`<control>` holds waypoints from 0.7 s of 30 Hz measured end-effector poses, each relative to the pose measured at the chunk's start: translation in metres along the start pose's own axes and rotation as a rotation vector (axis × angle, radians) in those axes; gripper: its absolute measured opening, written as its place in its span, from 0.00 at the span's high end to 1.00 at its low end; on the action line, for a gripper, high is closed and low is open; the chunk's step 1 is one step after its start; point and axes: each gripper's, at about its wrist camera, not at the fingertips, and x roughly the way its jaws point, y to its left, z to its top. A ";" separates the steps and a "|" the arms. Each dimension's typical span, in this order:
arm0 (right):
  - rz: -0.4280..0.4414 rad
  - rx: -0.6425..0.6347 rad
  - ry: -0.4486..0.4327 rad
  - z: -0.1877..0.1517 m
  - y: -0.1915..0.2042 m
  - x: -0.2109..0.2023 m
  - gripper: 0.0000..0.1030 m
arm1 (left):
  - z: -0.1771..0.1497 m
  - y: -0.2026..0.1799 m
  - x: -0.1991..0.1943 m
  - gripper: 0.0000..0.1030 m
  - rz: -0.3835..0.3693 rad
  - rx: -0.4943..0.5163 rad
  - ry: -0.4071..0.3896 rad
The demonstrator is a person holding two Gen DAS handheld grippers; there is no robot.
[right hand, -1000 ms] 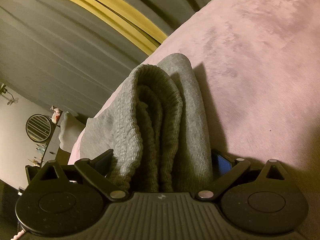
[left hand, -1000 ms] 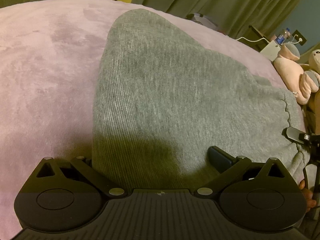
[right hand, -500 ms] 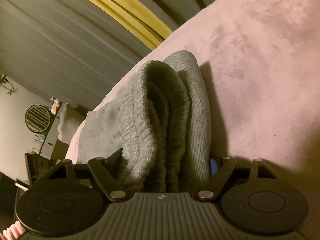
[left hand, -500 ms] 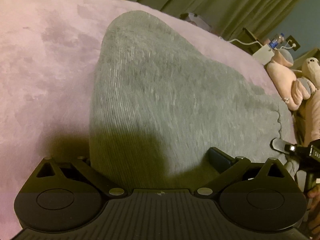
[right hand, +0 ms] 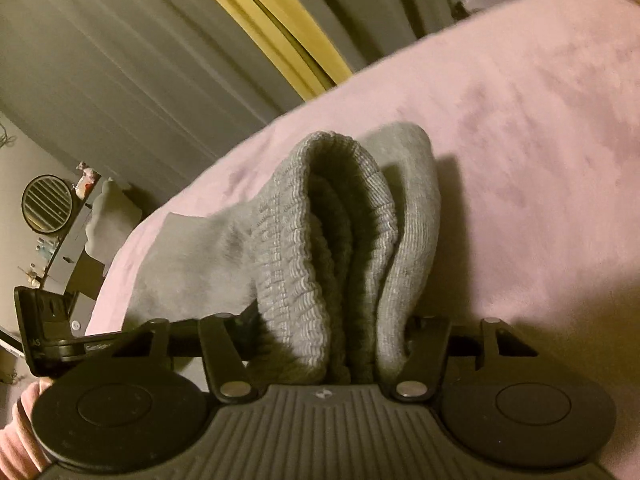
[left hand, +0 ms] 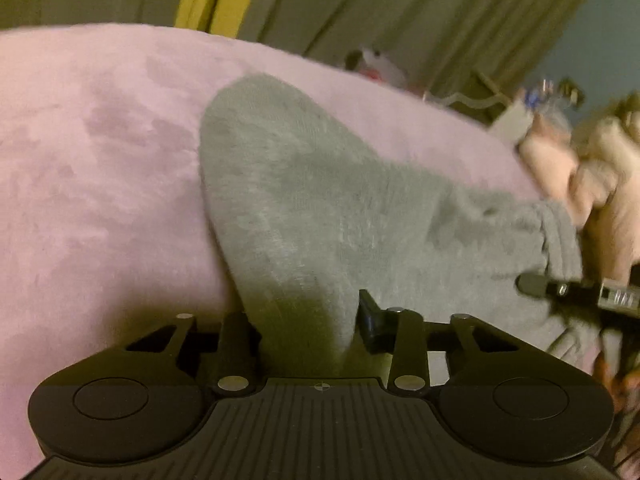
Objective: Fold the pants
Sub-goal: 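Open both tools and release the folded sweatpants onto the bedspread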
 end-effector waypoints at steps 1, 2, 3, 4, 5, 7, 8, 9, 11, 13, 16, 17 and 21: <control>0.025 -0.001 -0.009 0.002 0.006 -0.003 0.46 | 0.001 0.000 -0.005 0.66 -0.010 -0.009 -0.012; 0.053 0.006 -0.020 0.005 0.012 -0.006 0.46 | 0.002 -0.001 -0.009 0.66 -0.016 -0.002 -0.024; 0.079 0.007 -0.027 0.009 0.017 -0.008 0.47 | 0.003 -0.004 -0.012 0.67 -0.018 0.013 -0.034; 0.093 -0.002 -0.035 0.014 0.024 -0.009 0.47 | 0.005 -0.009 -0.016 0.67 -0.020 0.030 -0.046; 0.100 -0.008 -0.040 0.019 0.030 -0.010 0.47 | 0.009 -0.013 -0.020 0.67 -0.027 0.042 -0.063; 0.126 -0.027 -0.058 0.030 0.042 -0.011 0.47 | 0.020 -0.018 -0.030 0.67 -0.048 0.045 -0.110; 0.130 -0.039 -0.070 0.037 0.048 -0.011 0.47 | 0.027 -0.020 -0.034 0.67 -0.048 0.042 -0.129; 0.133 -0.046 -0.087 0.045 0.051 -0.011 0.47 | 0.034 -0.022 -0.037 0.67 -0.040 0.048 -0.152; 0.142 -0.045 -0.123 0.062 0.058 -0.010 0.47 | 0.051 -0.025 -0.043 0.67 -0.011 0.060 -0.199; 0.154 -0.022 -0.145 0.079 0.057 -0.005 0.46 | 0.068 -0.025 -0.043 0.63 0.008 0.049 -0.217; 0.037 -0.004 -0.105 0.104 0.054 0.008 0.13 | 0.085 -0.018 -0.036 0.32 0.171 -0.018 -0.190; -0.081 -0.012 -0.107 0.110 0.052 0.010 0.10 | 0.085 -0.015 -0.035 0.23 0.248 -0.020 -0.184; -0.217 -0.077 -0.147 0.101 0.048 -0.001 0.04 | 0.053 -0.016 -0.036 0.09 0.285 0.072 -0.162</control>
